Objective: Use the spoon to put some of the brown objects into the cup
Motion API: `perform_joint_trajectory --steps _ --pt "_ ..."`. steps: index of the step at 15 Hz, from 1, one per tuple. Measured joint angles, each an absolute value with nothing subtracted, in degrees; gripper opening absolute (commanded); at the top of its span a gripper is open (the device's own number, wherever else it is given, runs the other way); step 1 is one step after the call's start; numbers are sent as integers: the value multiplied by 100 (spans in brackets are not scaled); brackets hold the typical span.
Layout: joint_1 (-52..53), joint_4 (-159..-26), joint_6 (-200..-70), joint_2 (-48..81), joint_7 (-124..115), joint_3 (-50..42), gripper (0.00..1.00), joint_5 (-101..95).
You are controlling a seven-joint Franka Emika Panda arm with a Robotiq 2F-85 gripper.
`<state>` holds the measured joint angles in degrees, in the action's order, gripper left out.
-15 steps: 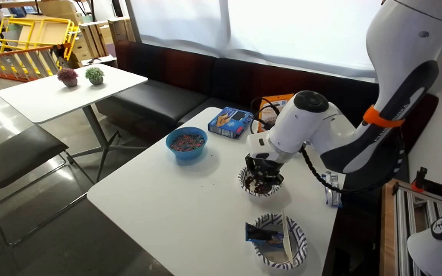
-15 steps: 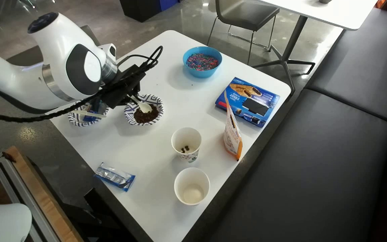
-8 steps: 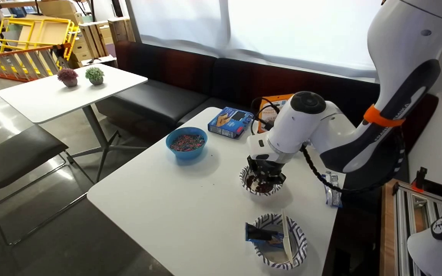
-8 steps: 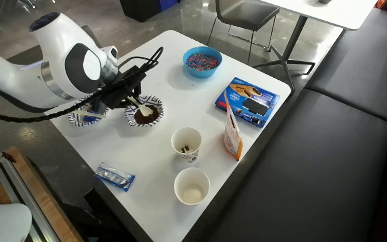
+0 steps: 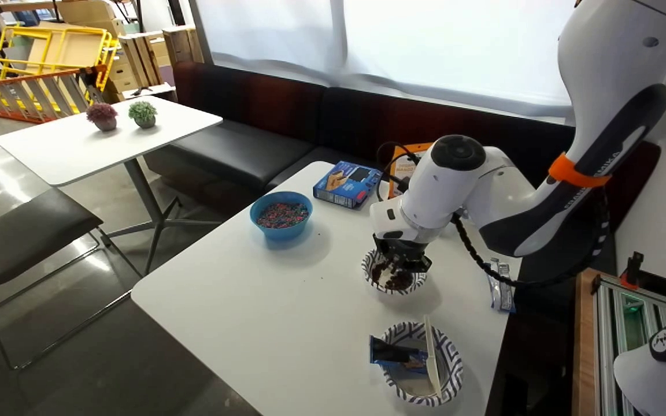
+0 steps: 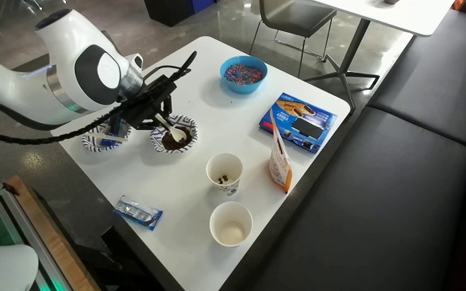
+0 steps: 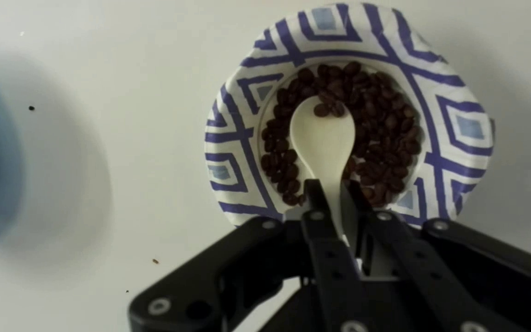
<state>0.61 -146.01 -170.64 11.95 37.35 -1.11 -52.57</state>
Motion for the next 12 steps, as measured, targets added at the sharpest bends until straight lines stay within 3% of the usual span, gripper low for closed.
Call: perform_joint_trajectory --steps 12 --pt "407 -14533 -16054 1009 3346 -109 3 -5844"
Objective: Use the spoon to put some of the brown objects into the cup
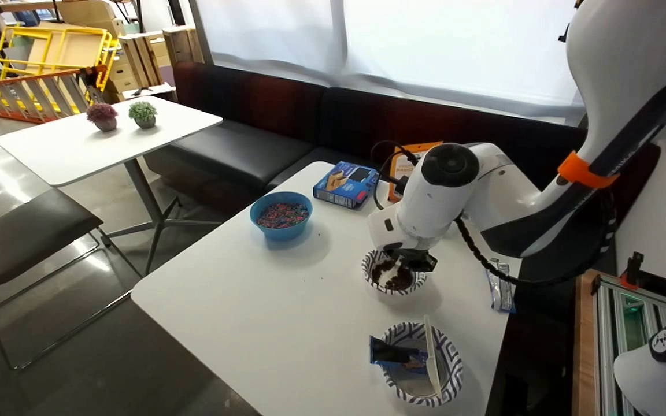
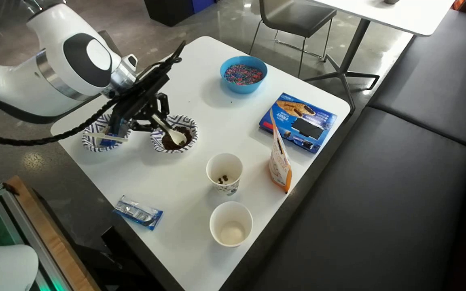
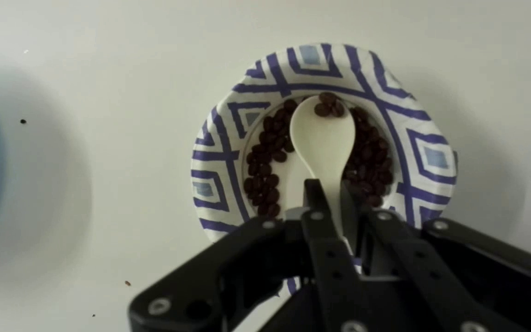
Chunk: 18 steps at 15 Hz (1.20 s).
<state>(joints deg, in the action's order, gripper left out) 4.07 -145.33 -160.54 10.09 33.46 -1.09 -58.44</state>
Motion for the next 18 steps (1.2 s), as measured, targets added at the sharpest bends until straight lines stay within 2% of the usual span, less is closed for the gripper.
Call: perform_joint_trajectory --steps 18 --pt "822 -14907 -13713 38 2881 878 3 -5944"
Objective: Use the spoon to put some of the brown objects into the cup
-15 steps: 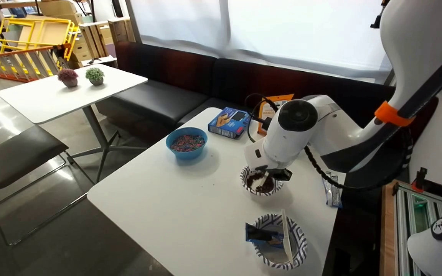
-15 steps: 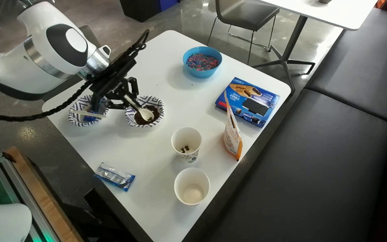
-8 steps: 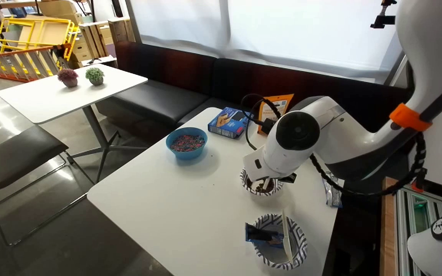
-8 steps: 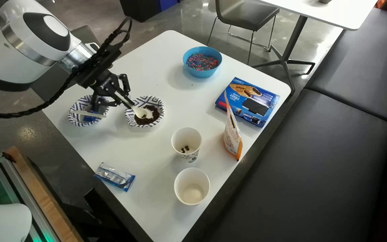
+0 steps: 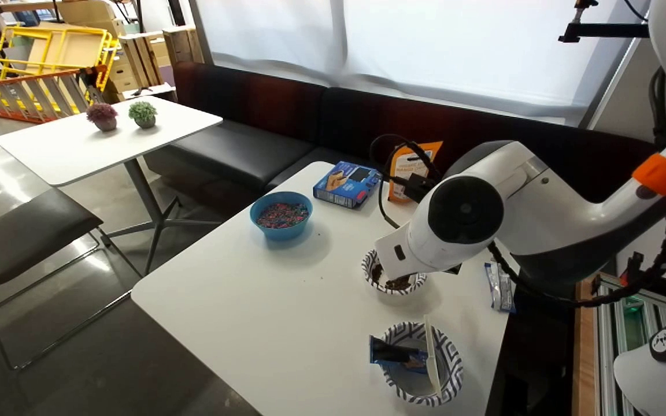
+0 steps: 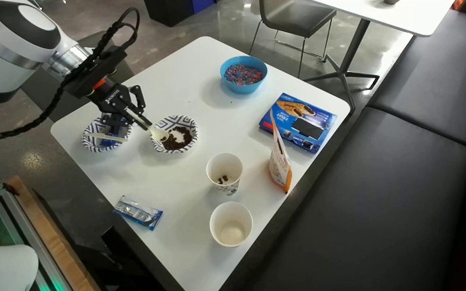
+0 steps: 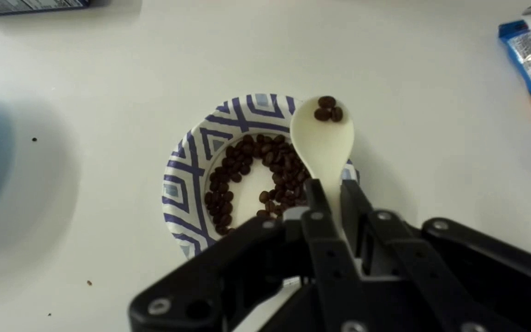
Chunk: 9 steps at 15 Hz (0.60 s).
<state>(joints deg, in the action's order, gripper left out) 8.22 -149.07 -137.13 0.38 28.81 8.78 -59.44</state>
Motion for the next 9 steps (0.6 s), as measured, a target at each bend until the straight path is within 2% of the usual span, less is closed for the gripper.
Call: perform_joint_trajectory --steps 1,2,9 --pt "841 -14935 -13577 -43 2879 907 3 -5882" --pt "867 -14957 -13418 -123 2857 937 14 -5824" --pt "959 -15056 -13039 -455 2600 1015 14 -5765"
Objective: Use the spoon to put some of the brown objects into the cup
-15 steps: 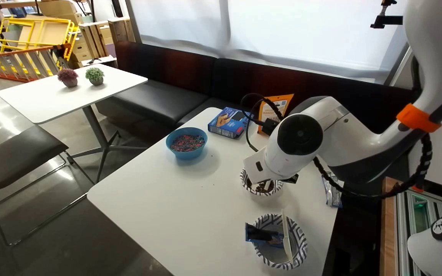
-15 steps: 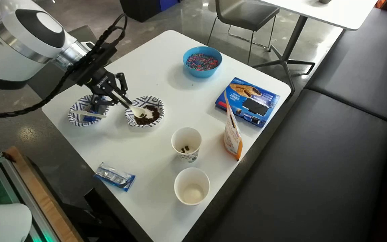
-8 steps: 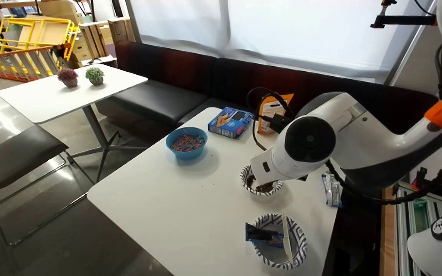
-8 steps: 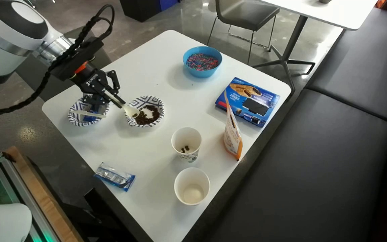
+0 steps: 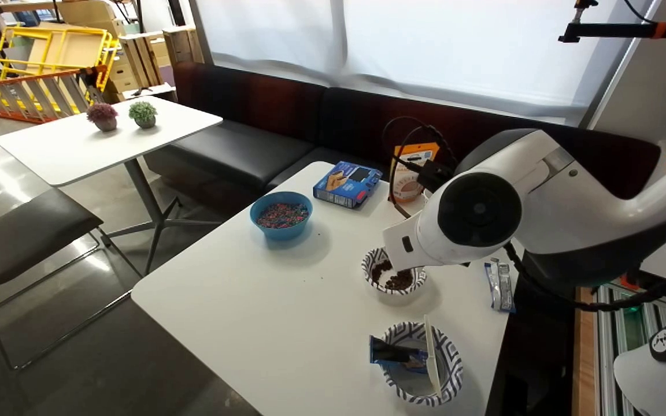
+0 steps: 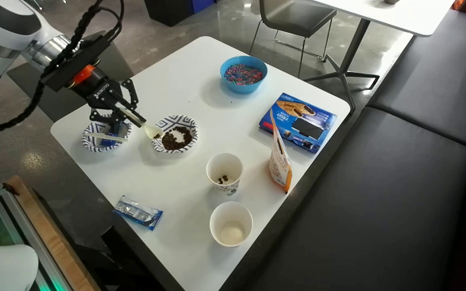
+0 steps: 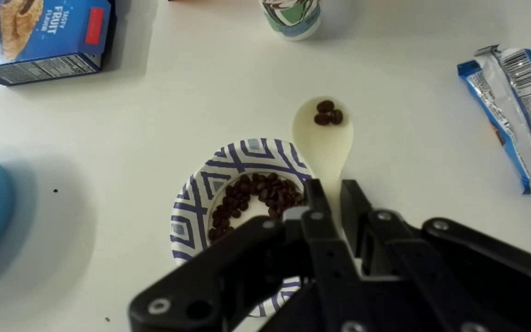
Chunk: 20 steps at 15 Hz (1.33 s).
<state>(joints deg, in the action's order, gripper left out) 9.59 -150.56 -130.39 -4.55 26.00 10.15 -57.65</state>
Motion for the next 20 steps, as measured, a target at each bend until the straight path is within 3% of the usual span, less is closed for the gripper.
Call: perform_joint_trajectory --steps 1,2,20 --pt "959 -15059 -13039 -455 2598 1015 14 -5765" --pt "959 -15061 -13039 -455 2597 1015 3 -5765" --pt "403 -15082 -13059 -918 3285 -23 3 -5657"
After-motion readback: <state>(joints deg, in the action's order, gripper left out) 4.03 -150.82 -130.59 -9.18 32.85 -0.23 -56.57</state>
